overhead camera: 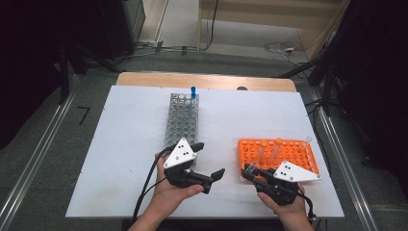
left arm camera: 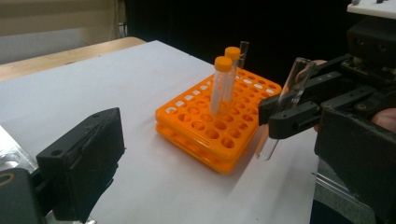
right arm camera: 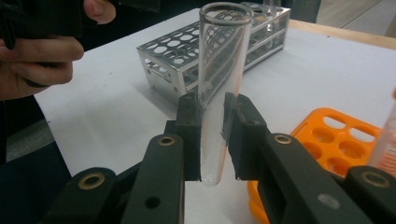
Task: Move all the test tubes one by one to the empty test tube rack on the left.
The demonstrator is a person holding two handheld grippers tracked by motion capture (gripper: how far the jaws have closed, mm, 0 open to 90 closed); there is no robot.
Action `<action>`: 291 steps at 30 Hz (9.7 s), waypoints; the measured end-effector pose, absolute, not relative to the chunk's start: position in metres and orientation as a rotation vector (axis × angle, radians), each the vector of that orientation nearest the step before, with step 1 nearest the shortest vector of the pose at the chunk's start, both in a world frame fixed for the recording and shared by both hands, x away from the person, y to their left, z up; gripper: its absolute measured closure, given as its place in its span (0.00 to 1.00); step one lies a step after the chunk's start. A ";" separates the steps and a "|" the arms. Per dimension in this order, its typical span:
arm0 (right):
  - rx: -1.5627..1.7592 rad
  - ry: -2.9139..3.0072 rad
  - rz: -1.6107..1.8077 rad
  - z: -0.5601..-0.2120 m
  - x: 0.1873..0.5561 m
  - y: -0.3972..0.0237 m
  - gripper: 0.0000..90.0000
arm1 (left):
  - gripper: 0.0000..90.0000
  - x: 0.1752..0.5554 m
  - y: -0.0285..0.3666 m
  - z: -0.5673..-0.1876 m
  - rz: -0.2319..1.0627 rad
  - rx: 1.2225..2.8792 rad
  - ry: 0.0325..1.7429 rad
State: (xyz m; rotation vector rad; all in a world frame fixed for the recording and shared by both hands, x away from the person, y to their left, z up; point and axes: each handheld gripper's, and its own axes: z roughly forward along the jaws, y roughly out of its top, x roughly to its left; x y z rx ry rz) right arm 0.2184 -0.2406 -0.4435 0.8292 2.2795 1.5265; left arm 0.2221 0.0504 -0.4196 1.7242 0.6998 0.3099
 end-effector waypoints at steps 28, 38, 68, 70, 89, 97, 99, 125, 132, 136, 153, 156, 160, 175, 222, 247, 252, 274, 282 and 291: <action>0.770 2.383 1.528 -0.452 0.215 -0.214 0.82 | 0.55 0.215 0.020 -0.424 0.167 1.758 0.525; 0.709 2.411 1.537 -0.452 0.211 -0.210 0.82 | 0.74 0.214 0.004 -0.429 0.166 1.794 0.526; 0.728 2.375 1.554 -0.448 0.215 -0.257 0.21 | 0.85 0.227 0.031 -0.415 0.278 1.733 0.589; 0.754 2.373 1.546 -0.447 0.218 -0.265 0.15 | 0.85 0.231 0.036 -0.414 0.291 1.732 0.599; 0.830 2.321 1.523 -0.444 0.232 -0.303 0.00 | 0.85 0.281 0.081 -0.398 0.427 1.657 0.714; 0.870 2.272 1.521 -0.448 0.236 -0.312 0.00 | 0.85 0.310 0.093 -0.398 0.440 1.619 0.773; 0.875 2.260 1.519 -0.448 0.237 -0.314 0.00 | 0.85 0.316 0.095 -0.397 0.448 1.615 0.784; 0.886 2.232 1.502 -0.454 0.240 -0.319 0.00 | 0.85 0.384 0.100 -0.395 0.582 1.620 0.893; 0.880 2.238 1.501 -0.455 0.241 -0.318 0.00 | 0.85 0.399 0.102 -0.401 0.614 1.605 0.930; 0.884 2.246 1.494 -0.456 0.241 -0.318 0.00 | 0.85 0.408 0.101 -0.403 0.625 1.602 0.939; 0.892 2.257 1.493 -0.458 0.242 -0.319 0.00 | 0.85 0.415 0.095 -0.418 0.686 1.623 0.980; 0.888 2.259 1.491 -0.458 0.242 -0.319 0.00 | 0.85 0.413 0.095 -0.421 0.684 1.632 0.991; 0.888 2.260 1.491 -0.458 0.242 -0.318 0.00 | 0.85 0.412 0.093 -0.425 0.689 1.662 0.998; 0.889 2.266 1.488 -0.459 0.243 -0.317 0.00 | 0.83 0.412 0.092 -0.426 0.656 1.691 1.010; 1.093 2.065 1.400 -0.454 0.272 -0.368 0.02 | 0.00 0.303 0.097 -0.407 0.452 1.676 0.824; 1.469 1.896 1.210 -0.473 0.307 -0.385 0.54 | 0.00 0.264 0.094 -0.423 0.435 1.684 0.812; 1.459 1.903 1.180 -0.475 0.308 -0.384 0.64 | 0.00 0.262 0.096 -0.426 0.426 1.681 0.824; 1.362 1.814 1.158 -0.466 0.295 -0.379 0.82 | 0.00 0.255 0.091 -0.431 0.390 1.684 0.826; 1.257 1.834 1.229 -0.451 0.279 -0.368 0.82 | 0.00 0.253 0.090 -0.430 0.385 1.685 0.822; 1.195 1.901 1.286 -0.444 0.264 -0.352 0.82 | 0.00 0.251 0.088 -0.429 0.377 1.683 0.810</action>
